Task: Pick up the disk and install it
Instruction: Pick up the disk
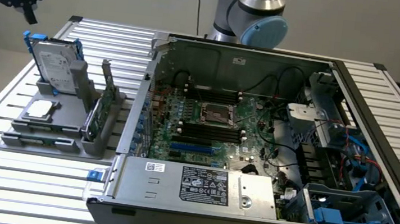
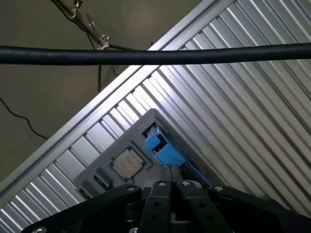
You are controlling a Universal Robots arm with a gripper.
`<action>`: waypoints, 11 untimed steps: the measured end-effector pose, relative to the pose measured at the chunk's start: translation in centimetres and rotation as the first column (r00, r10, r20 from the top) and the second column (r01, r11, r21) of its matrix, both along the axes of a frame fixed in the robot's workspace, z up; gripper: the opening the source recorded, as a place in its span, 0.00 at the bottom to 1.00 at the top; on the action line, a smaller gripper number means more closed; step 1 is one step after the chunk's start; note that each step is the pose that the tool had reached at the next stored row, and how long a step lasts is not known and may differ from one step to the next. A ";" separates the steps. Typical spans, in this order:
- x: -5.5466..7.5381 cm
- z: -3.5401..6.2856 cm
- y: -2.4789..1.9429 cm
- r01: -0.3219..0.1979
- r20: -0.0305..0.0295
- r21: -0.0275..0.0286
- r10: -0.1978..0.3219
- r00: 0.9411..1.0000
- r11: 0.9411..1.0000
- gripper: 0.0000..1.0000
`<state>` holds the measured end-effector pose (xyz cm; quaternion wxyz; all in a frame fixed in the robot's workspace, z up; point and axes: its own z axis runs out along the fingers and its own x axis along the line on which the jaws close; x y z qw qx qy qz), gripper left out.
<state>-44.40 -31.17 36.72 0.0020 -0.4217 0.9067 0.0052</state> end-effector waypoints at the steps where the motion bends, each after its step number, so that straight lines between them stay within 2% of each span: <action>1: 0.0 0.07 0.00 -0.017 0.000 0.000 0.017 1.000 1.000 0.11; 6: 0.0 0.39 0.01 -0.103 0.000 0.000 0.103 0.995 0.995 0.11; 11: 0.0 0.66 0.01 -0.193 0.000 0.000 0.193 0.981 0.981 0.11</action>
